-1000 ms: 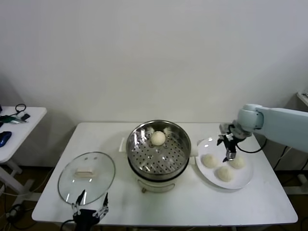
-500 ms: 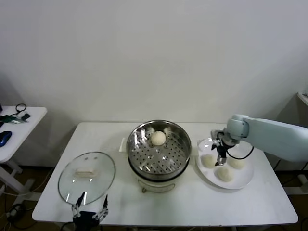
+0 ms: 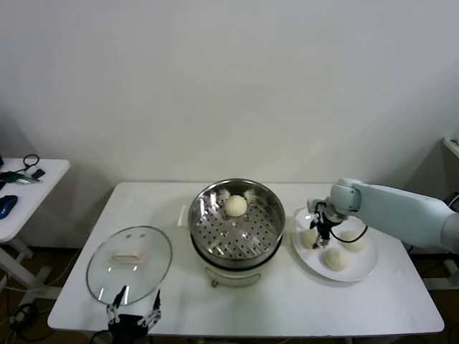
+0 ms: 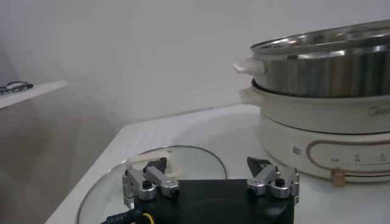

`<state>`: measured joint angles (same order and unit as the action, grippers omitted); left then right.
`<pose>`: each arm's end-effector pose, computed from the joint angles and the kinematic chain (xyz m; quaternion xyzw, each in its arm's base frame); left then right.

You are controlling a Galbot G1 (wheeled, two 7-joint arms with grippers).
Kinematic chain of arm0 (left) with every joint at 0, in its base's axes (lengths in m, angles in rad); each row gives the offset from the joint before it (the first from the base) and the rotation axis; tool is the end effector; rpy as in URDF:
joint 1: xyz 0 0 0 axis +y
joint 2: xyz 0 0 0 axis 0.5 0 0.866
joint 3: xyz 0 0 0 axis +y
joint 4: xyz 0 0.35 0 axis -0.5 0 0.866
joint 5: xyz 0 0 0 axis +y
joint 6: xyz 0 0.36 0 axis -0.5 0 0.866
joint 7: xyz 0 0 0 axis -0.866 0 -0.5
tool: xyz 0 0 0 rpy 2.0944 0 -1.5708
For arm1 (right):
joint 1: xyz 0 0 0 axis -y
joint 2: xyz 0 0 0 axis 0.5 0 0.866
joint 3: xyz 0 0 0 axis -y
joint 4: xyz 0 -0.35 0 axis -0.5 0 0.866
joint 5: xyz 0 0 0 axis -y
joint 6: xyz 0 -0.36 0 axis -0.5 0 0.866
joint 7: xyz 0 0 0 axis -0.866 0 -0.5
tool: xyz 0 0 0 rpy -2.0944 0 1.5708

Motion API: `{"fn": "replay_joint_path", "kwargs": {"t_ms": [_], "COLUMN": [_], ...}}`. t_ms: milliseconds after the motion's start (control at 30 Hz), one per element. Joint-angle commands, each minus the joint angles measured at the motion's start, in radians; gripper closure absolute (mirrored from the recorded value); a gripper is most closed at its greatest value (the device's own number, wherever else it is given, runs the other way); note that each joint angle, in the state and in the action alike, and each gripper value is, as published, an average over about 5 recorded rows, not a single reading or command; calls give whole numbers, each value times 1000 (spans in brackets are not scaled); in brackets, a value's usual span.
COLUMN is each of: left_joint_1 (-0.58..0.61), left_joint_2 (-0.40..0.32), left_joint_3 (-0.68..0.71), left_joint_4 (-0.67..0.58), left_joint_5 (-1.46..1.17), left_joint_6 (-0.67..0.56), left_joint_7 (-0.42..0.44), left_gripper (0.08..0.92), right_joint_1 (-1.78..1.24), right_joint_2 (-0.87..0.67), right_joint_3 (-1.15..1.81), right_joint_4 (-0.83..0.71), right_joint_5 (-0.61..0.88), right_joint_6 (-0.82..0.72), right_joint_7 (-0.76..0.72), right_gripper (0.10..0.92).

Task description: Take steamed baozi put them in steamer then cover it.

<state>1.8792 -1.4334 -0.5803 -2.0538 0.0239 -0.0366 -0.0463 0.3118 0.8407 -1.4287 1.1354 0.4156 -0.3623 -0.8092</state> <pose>0.0823 0.0429 -0.3556 -0.0003 -0.9847 -0.0865 0.1510 0.5376 -0.1090 -0.2399 0.4639 -0.5716 0.4949 0.4616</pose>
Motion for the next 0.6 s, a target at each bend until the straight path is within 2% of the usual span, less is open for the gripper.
{"fn": "replay_joint_path", "kwargs": {"t_ms": [33, 233, 367, 467, 600], "left_joint_1": [1, 1, 1, -1, -8], "left_joint_2": [1, 2, 7, 14, 18], "left_joint_3": [-1, 1, 2, 3, 3], "left_joint_4": [-3, -5, -7, -3, -2], "left_joint_5": [0, 1, -1, -4, -9], "left_joint_6": [1, 5, 8, 9, 14], "left_joint_7": [-1, 0, 2, 2, 3], "left_gripper": [177, 177, 177, 177, 177], "right_joint_1": [123, 567, 792, 873, 886], "right_joint_2": [-16, 6, 67, 122, 209], "right_joint_3": [-50, -337, -390, -350, -251], "right_joint_4": [47, 139, 175, 228, 358], "right_joint_5": [31, 184, 288, 404, 553], "right_joint_6": [3, 43, 55, 19, -103], "right_joint_7": [-26, -117, -178, -168, -56], "right_gripper": [402, 406, 406, 406, 406]}}
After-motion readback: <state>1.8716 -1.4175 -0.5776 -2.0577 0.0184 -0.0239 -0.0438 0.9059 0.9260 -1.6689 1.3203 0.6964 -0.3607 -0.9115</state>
